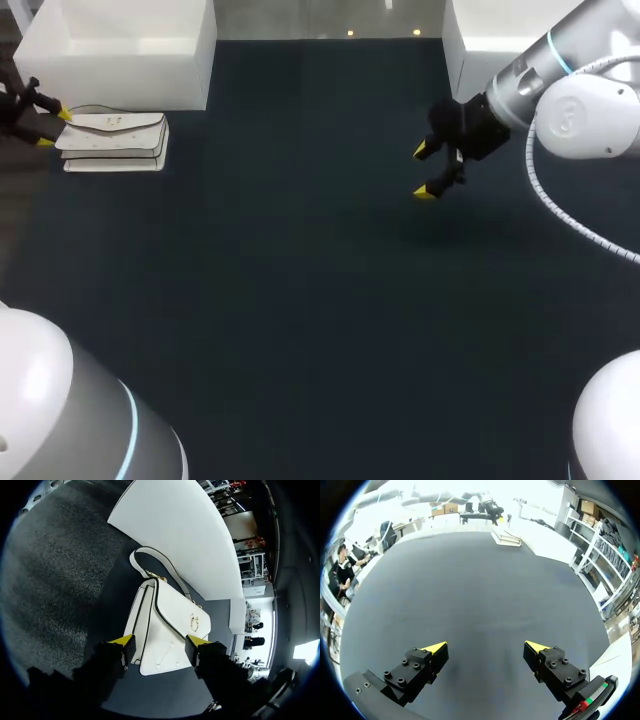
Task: Pick up the bag, open it, inspect its contents, close it, and place it on the opposite side
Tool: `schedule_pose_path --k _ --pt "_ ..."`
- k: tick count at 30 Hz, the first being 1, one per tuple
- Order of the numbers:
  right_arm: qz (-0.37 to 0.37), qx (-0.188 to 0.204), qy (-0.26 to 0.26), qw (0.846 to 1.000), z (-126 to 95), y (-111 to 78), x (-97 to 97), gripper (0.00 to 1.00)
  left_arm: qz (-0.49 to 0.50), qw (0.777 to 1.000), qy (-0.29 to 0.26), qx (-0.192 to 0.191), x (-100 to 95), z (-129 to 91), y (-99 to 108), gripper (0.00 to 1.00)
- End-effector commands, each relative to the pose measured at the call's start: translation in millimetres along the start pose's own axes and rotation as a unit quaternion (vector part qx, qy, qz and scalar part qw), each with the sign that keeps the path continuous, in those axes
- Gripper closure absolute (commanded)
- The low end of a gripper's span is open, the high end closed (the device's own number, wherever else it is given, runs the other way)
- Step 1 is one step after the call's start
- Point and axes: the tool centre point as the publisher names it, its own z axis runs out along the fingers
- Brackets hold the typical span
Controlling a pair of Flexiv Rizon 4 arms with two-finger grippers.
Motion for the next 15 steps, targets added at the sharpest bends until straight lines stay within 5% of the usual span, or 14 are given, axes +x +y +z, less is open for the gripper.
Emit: schedule_pose_path --k 1,6,8,10,15 --pt "0.000 0.000 0.001 1.000 0.1 0.0 -0.6 0.00 -0.004 0.993 0.015 -0.115 -7.7 8.8 -10.8 0.33" --pt "0.000 0.000 0.001 1.000 0.1 0.0 -0.6 0.00 -0.008 0.993 0.017 -0.116 -8.9 12.7 -11.1 0.56" --pt "0.000 0.000 0.001 1.000 0.1 0.0 -0.6 0.00 -0.008 0.993 0.018 -0.116 -8.8 13.2 -11.0 0.72" --pt "0.000 0.000 0.001 1.000 0.1 0.0 -0.6 0.00 -0.008 0.993 0.021 -0.116 -8.1 13.7 -9.6 1.00" --pt "0.000 0.000 0.001 1.000 0.1 0.0 -0.6 0.00 -0.007 0.992 0.028 -0.121 -5.9 13.3 -0.2 1.00"
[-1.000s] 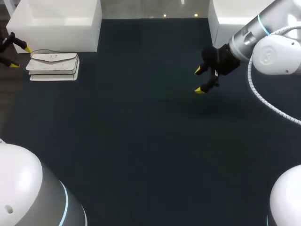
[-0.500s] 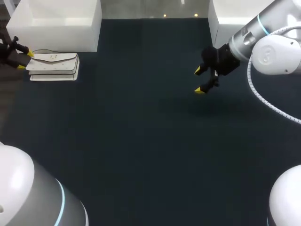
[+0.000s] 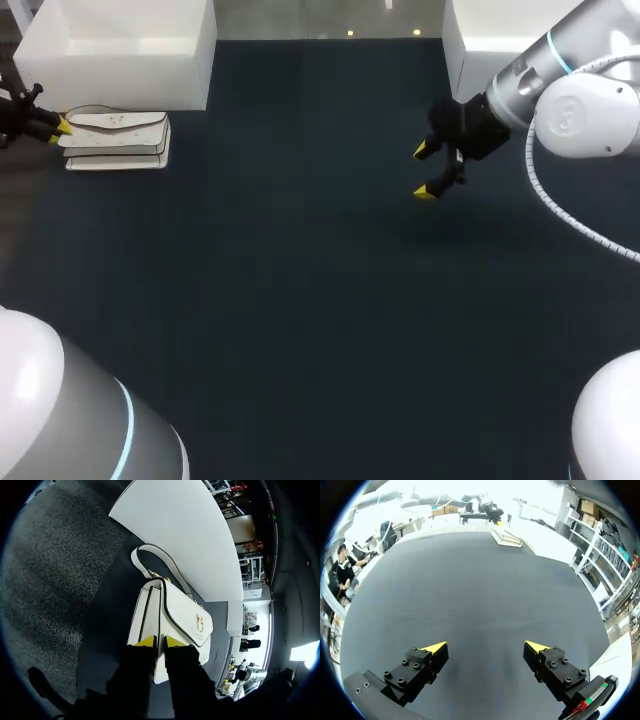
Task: Pick up the bag, open it, inspect its contents, close it, and place it on the opposite side
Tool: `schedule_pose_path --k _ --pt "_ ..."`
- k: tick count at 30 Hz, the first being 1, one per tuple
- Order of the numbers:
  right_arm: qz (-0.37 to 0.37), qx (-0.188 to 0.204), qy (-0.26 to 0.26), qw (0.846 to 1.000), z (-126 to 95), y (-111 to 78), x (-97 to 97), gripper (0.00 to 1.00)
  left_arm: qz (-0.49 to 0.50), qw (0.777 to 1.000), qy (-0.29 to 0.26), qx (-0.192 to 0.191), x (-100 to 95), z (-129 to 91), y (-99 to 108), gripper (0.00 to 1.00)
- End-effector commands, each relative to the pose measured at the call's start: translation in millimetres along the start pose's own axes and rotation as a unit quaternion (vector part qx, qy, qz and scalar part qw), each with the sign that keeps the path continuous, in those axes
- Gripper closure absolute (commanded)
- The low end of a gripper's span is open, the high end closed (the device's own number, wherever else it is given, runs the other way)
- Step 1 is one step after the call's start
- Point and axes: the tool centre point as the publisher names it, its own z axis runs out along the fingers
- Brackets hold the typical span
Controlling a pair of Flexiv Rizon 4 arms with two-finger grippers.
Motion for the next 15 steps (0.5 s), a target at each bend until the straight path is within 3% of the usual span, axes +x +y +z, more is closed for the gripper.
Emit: schedule_pose_path --k 1,15 --pt "0.000 0.000 0.001 1.000 0.4 0.1 -0.7 0.00 0.001 0.992 0.009 -0.127 -0.9 0.6 0.0 1.00" --pt "0.000 0.000 0.001 1.000 0.4 0.1 -0.7 0.00 0.028 0.991 0.029 -0.131 41.9 25.2 60.6 1.00"
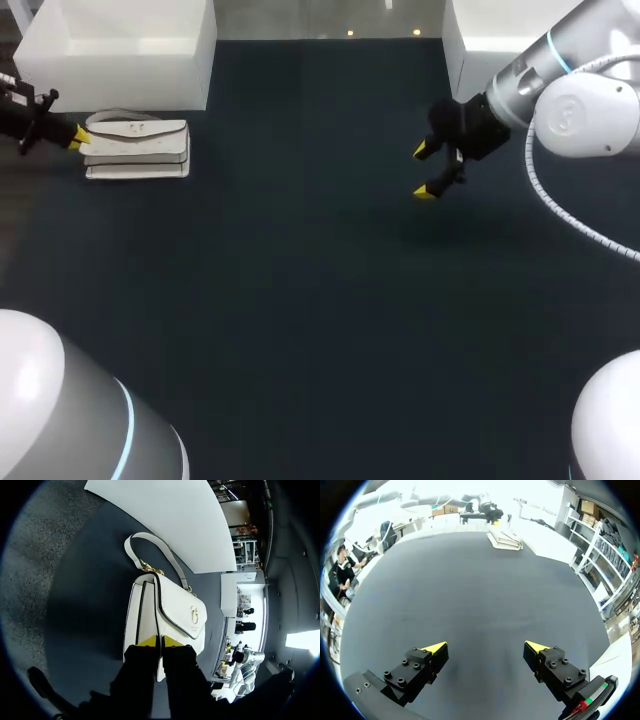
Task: Pick up the bag, open it, inspect its contents, close it, and place it on the opposite side
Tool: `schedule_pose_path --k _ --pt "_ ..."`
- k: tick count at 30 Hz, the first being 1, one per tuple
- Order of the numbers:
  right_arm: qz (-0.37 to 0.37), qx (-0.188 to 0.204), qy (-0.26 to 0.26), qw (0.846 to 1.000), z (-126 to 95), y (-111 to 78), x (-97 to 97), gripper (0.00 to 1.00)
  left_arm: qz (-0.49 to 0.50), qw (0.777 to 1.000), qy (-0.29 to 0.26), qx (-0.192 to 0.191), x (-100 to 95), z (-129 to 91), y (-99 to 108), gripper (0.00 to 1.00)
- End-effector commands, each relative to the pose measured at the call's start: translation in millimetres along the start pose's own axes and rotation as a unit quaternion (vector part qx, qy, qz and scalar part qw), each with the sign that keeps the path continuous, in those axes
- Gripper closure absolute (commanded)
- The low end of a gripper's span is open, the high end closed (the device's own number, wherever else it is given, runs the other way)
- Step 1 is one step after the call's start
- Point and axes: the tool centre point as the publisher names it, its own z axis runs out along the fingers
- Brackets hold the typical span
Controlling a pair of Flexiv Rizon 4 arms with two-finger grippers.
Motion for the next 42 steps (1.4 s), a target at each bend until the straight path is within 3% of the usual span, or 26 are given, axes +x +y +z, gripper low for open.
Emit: schedule_pose_path --k 1,8,25,32,37,42 --pt "0.000 0.000 0.000 1.000 0.5 0.0 -0.6 0.00 0.004 0.999 -0.003 -0.049 13.6 12.6 8.8 1.00" --pt "0.000 0.000 0.000 1.000 0.5 0.0 -0.6 0.00 0.016 0.998 -0.002 -0.059 38.6 35.7 49.4 1.00" --pt "0.000 0.000 0.000 1.000 0.5 0.0 -0.6 0.00 0.016 0.998 -0.002 -0.059 38.6 35.7 49.4 1.00" --pt "0.000 0.000 0.000 1.000 0.5 0.0 -0.6 0.00 -0.037 0.999 -0.016 -0.028 78.4 93.8 99.4 1.00" --pt "0.000 0.000 0.000 1.000 0.5 0.0 -0.6 0.00 -0.050 0.998 -0.048 0.009 100.2 119.1 122.8 1.00" --pt "0.000 0.000 0.000 1.000 0.5 0.0 -0.6 0.00 -0.069 0.995 -0.039 0.062 112.8 125.5 137.3 1.00"
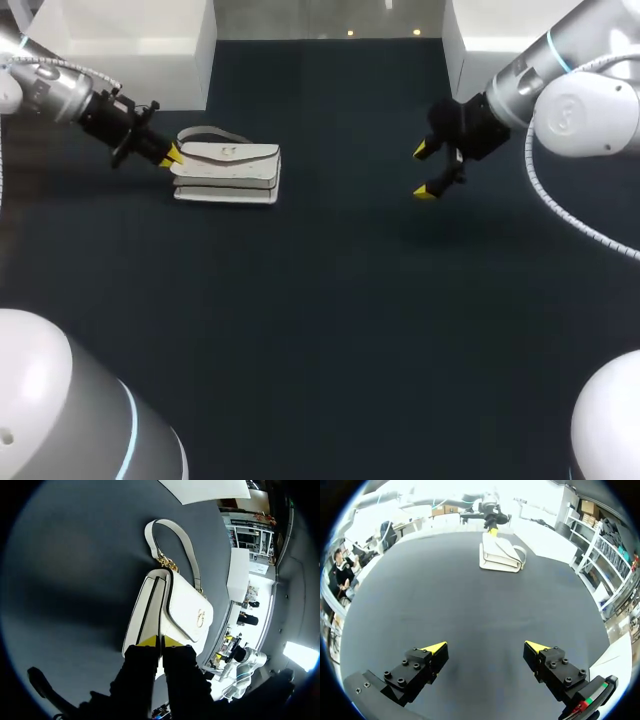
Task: Pick up the bag, open it, inspect its contents, close it, and place it on the opposite side
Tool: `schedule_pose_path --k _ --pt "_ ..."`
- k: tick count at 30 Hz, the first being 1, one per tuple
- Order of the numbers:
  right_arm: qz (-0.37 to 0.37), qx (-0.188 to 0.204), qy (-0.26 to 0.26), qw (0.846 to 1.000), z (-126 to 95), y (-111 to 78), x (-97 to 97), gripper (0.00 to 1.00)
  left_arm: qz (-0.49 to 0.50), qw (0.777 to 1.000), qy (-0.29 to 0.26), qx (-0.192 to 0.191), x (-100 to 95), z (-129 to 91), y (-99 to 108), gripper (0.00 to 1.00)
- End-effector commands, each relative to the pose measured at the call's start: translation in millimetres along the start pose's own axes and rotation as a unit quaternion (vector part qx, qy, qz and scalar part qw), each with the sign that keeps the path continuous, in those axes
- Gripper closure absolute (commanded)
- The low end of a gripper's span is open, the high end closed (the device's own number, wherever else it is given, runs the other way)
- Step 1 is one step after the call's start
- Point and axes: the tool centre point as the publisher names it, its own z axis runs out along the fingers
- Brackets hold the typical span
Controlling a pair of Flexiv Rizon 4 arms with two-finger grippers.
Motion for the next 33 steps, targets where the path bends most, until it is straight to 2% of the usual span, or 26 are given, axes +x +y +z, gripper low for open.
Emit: schedule_pose_path --k 1,3,6,7,9,16,20,21,25,27,31,33 --pt "0.000 -0.001 0.000 1.000 0.7 0.0 -0.6 0.00 -0.009 0.985 0.009 0.173 8.7 13.6 40.1 1.00" --pt "0.000 -0.001 0.000 1.000 0.7 0.0 -0.6 0.00 -0.008 0.982 0.009 0.187 12.6 18.4 45.4 1.00" --pt "0.000 -0.001 0.000 1.000 0.7 0.0 -0.6 0.00 -0.004 0.983 0.015 0.183 17.0 26.4 50.9 1.00" --pt "0.000 -0.001 0.000 1.000 0.7 0.0 -0.6 0.00 -0.001 0.986 0.021 0.167 19.3 31.8 53.0 1.00" --pt "0.000 -0.001 0.000 1.000 0.7 0.0 -0.6 0.00 0.000 0.985 0.017 0.169 21.4 38.2 55.3 1.00" --pt "0.000 -0.001 0.000 1.000 0.7 0.0 -0.6 0.00 0.004 0.991 0.012 0.134 24.1 58.6 66.7 1.00" --pt "0.000 -0.001 0.000 1.000 0.7 0.0 -0.6 0.00 0.000 0.992 0.008 0.126 21.2 62.6 69.3 0.60" --pt "0.000 -0.001 0.000 1.000 0.7 0.0 -0.6 0.00 0.000 0.992 0.007 0.124 20.0 61.7 69.7 0.55" --pt "0.000 -0.001 0.000 1.000 0.7 0.0 -0.6 0.00 -0.007 0.993 0.009 0.115 15.6 50.0 68.2 0.46" --pt "0.000 -0.001 0.000 1.000 0.7 0.0 -0.6 0.00 -0.008 0.995 0.011 0.102 13.0 43.4 66.1 0.47" --pt "0.000 -0.001 0.000 1.000 0.7 0.0 -0.6 0.00 -0.005 0.997 0.017 0.080 9.9 31.6 58.4 0.55" --pt "0.000 -0.001 0.000 1.000 0.7 0.0 -0.6 0.00 -0.001 0.997 0.015 0.070 10.6 30.4 55.0 0.64"
